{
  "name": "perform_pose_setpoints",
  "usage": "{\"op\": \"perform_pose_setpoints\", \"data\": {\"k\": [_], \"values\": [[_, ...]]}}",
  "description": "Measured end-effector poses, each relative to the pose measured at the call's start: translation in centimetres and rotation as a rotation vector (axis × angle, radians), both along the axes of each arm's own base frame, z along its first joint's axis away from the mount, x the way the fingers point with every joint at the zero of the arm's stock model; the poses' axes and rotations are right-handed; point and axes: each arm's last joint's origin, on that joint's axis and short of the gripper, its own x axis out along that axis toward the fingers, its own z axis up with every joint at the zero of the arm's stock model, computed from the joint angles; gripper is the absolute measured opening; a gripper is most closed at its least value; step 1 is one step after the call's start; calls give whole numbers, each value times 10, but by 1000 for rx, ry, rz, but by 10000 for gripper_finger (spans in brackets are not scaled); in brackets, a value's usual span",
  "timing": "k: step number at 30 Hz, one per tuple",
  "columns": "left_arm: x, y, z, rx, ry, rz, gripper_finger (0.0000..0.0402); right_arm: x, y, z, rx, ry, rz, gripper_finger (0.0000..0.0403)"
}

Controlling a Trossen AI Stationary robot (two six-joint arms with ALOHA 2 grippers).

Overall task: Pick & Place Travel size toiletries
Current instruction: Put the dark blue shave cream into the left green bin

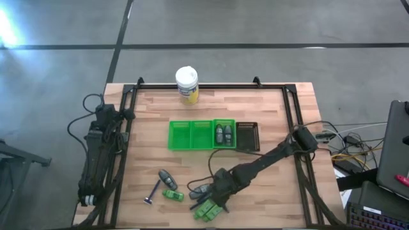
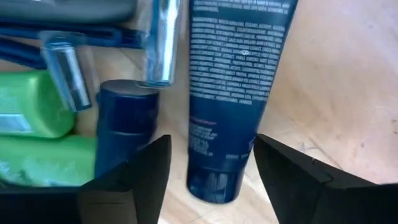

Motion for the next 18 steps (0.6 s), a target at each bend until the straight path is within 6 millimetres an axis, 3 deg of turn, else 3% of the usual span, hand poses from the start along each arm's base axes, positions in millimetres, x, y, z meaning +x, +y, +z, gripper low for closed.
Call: {"op": "perform_pose_setpoints", "data": {"k": [10,18], "values": [[0,0,0,0,0,0,229,-4,-2,1,-37,32,4,172],[0,0,0,0,0,0,229,-3,-2,4,-32,17,33,171]]}}
